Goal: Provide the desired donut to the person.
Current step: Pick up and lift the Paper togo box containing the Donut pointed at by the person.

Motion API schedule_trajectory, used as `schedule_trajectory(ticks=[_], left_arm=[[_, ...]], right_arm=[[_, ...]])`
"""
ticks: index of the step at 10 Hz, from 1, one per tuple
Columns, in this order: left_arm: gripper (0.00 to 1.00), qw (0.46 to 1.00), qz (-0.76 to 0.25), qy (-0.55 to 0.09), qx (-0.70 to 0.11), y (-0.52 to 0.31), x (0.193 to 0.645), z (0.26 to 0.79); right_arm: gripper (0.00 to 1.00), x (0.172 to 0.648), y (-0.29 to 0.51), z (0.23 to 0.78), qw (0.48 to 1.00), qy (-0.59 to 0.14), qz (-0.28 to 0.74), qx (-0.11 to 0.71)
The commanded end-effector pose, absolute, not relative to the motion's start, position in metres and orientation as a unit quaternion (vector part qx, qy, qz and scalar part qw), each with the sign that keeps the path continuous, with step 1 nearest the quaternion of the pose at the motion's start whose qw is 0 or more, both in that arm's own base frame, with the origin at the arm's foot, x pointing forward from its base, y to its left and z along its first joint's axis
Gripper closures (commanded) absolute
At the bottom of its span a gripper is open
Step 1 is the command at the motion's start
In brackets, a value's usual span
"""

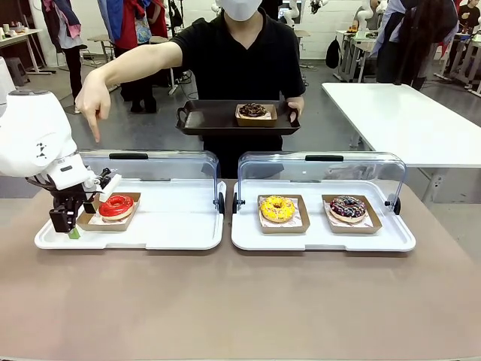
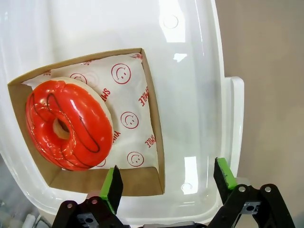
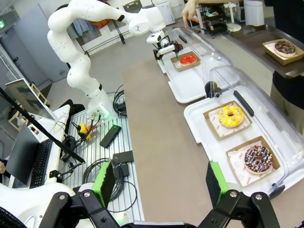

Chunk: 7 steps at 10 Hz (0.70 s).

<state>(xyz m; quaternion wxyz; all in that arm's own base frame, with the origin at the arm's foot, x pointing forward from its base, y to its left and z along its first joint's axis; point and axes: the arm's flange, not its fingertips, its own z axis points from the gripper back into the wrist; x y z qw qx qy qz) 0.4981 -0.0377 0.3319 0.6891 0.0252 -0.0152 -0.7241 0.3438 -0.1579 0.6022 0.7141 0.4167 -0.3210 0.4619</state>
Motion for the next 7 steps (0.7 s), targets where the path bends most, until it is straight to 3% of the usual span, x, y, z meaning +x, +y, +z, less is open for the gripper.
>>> schedule_trajectory(ticks=[1,2,5,6,7], left_arm=[[0.00,0.697,-0.717,-0.011,0.020,-0.0366,0.5059,0.3291],[0.00,0.698,-0.716,-0.011,0.021,-0.0364,0.5064,0.3292],[0.83,0.694,-0.720,-0.011,0.017,-0.0353,0.5059,0.3295],[1.00,0.694,-0.719,-0.012,0.014,-0.0349,0.5057,0.3305],[1.00,0.694,-0.719,-0.011,0.011,-0.0346,0.5055,0.3300]], right_arm=[[0.00,0.3439,-0.1582,0.6017,0.710,-0.324,0.463,0.421],[0.00,0.3439,-0.1582,0.6017,0.710,-0.324,0.463,0.421],[0.00,0.3439,-0.1582,0.6017,0.710,-0.324,0.463,0.421],[0.00,0.3439,-0.1582,0.6017,0.710,-0.324,0.463,0.421],[0.00,0.3439,-0.1582,0.6017,0.710,-0.324,0.463,0.421]])
